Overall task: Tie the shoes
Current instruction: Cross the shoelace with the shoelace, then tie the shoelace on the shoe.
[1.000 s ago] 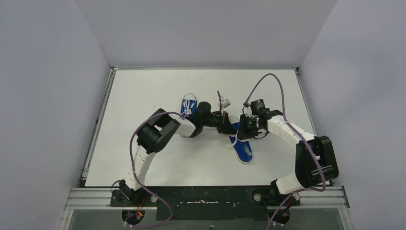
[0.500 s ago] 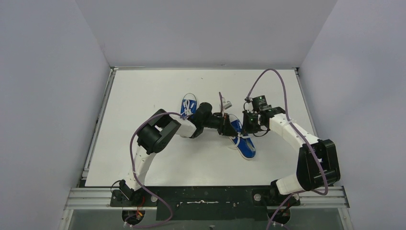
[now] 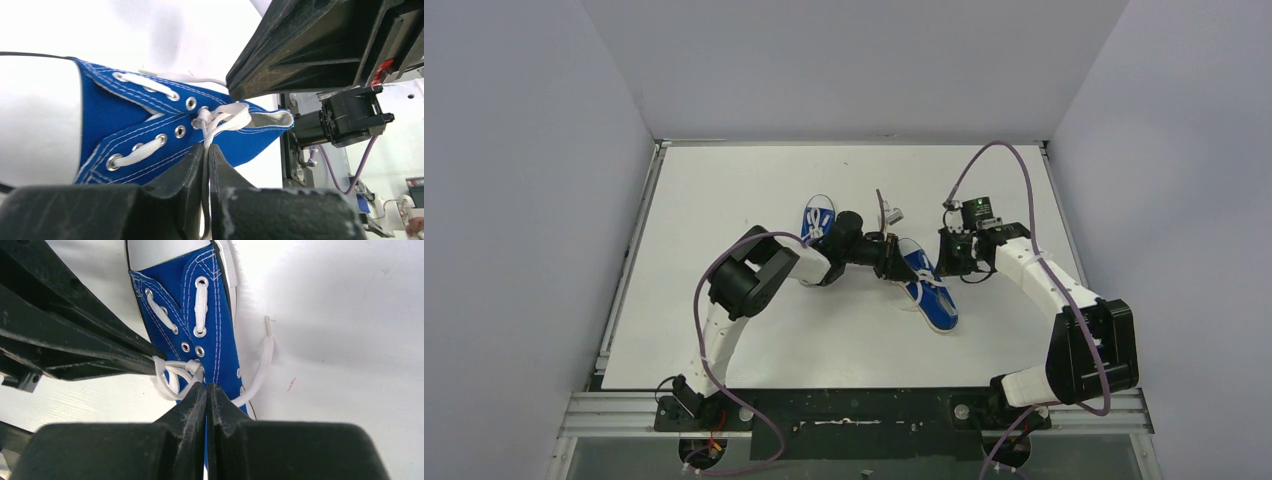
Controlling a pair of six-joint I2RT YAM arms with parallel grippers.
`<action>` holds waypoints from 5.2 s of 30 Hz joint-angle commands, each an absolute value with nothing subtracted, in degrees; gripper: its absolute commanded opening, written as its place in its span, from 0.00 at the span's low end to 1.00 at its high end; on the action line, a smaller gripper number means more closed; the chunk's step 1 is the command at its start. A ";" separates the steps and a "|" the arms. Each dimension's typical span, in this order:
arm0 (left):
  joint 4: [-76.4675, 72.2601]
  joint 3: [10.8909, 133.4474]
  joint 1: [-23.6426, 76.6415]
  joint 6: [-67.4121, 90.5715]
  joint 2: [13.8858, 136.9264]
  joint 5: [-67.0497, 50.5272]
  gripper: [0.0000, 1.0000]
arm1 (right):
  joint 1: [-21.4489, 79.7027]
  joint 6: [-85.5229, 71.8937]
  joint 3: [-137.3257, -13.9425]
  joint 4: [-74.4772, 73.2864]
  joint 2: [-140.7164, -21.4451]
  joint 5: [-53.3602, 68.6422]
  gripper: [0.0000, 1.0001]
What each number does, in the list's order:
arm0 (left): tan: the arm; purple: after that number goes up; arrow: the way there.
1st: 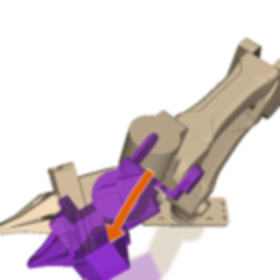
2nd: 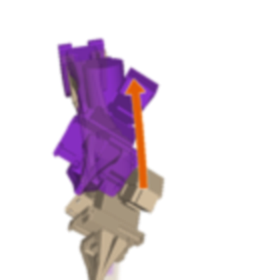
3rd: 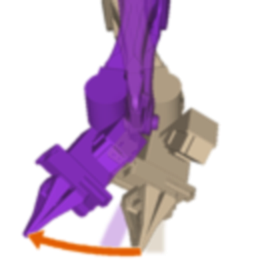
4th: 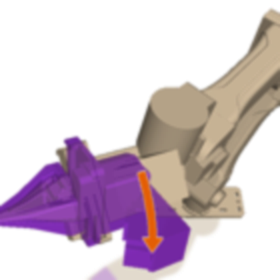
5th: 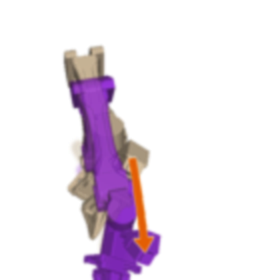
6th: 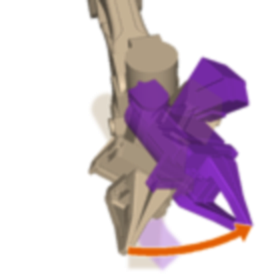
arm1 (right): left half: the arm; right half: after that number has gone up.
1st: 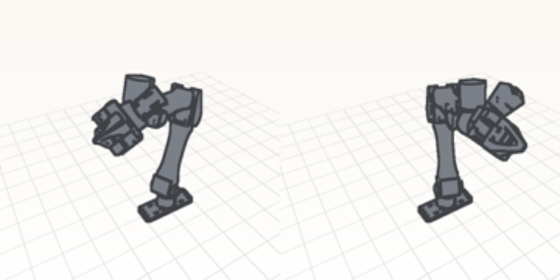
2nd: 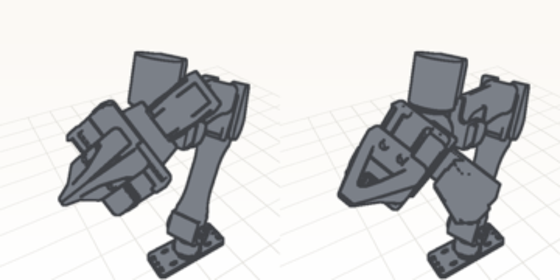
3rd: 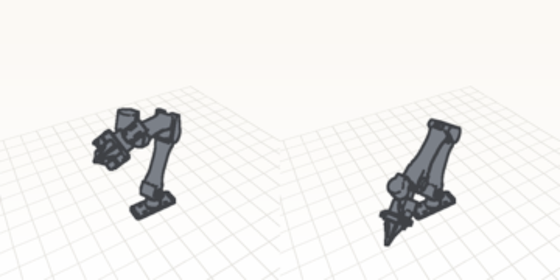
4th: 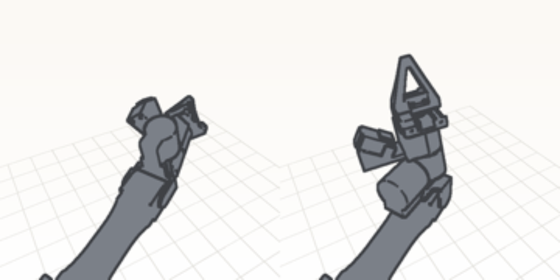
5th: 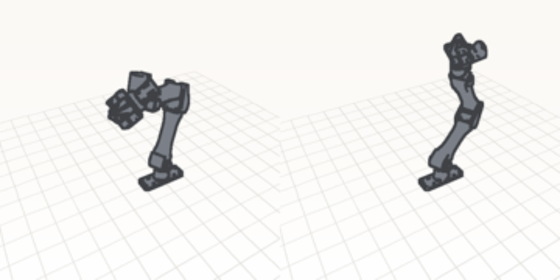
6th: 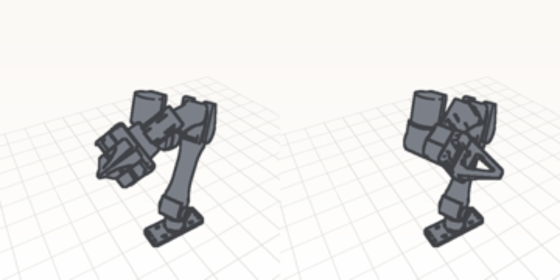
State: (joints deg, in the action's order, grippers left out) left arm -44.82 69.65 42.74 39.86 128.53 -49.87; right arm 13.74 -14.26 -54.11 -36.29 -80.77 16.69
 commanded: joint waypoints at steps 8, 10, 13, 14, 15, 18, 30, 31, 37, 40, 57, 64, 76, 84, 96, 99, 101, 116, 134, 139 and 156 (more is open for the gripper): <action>-48.72 70.67 41.66 40.41 127.69 -50.01 0.00 | 10.15 -6.21 -58.57 -34.19 -81.40 27.13 0.18; -48.29 71.10 41.61 40.15 127.85 -50.20 0.00 | 7.55 -7.35 -58.51 -31.25 -82.98 29.32 0.20; -47.67 71.76 41.66 39.92 128.18 -50.55 0.00 | 6.42 -5.68 -61.40 -31.26 -87.54 33.61 0.22; -47.61 71.81 41.66 39.84 128.22 -50.58 0.00 | 6.46 -4.95 -62.61 -31.74 -89.31 35.46 0.21; -47.55 71.87 41.65 39.91 128.28 -50.47 0.00 | 6.61 -4.87 -63.07 -31.29 -90.59 36.59 0.20; -47.25 72.43 41.61 39.99 128.61 -50.03 0.00 | 7.16 -6.34 -61.64 -29.12 -91.69 39.32 0.19; -45.31 75.35 41.49 39.86 130.16 -50.32 0.00 | 7.97 -7.19 -57.39 -31.16 -87.93 40.65 0.09; -45.13 75.39 41.46 39.82 130.20 -50.42 0.00 | 7.94 -7.27 -57.05 -31.14 -87.49 40.50 0.09; -44.94 75.16 41.30 39.51 129.97 -50.82 0.00 | 8.03 -7.91 -56.60 -31.48 -86.08 39.57 0.15; -45.67 74.96 41.31 39.75 129.82 -50.89 0.00 | 8.36 -7.49 -56.67 -31.51 -86.86 39.06 0.18; -48.51 74.23 41.18 41.55 129.70 -52.23 0.00 | 8.91 -5.69 -57.12 -32.45 -85.90 33.31 0.20; -49.57 74.44 41.21 42.73 130.37 -52.62 0.00 | 10.06 -2.42 -58.00 -33.58 -87.35 34.18 0.20; -50.14 74.31 41.31 43.22 130.43 -53.42 0.00 | 13.47 1.22 -59.69 -33.96 -87.32 28.66 0.28; -52.47 74.63 41.61 45.02 130.80 -54.57 0.00 | 15.11 1.04 -61.59 -32.93 -89.65 26.94 0.15; -52.44 74.82 41.58 45.05 130.79 -54.15 0.00 | 15.21 2.90 -61.82 -36.18 -88.94 25.90 0.15; -52.06 74.93 41.41 44.85 130.76 -53.61 0.00 | 15.23 3.39 -60.74 -36.22 -88.08 25.50 0.20; -52.11 75.17 41.36 44.96 130.74 -53.57 0.00 | 15.25 3.31 -60.39 -35.93 -88.10 25.31 0.21; -53.04 75.13 41.48 45.07 130.13 -53.83 0.00 | 15.88 3.10 -60.80 -34.84 -91.01 26.08 0.18; -49.58 67.28 39.01 41.45 125.95 -53.13 0.47 | 15.07 0.00 -61.27 -34.23 -86.97 24.93 0.00; -50.13 67.14 38.58 41.77 126.42 -53.43 0.40 | 14.97 -1.24 -61.45 -34.88 -86.92 24.84 0.06; -46.62 74.20 37.70 42.08 128.52 -50.98 0.39 | 14.88 -0.44 -61.14 -37.04 -86.19 25.49 0.00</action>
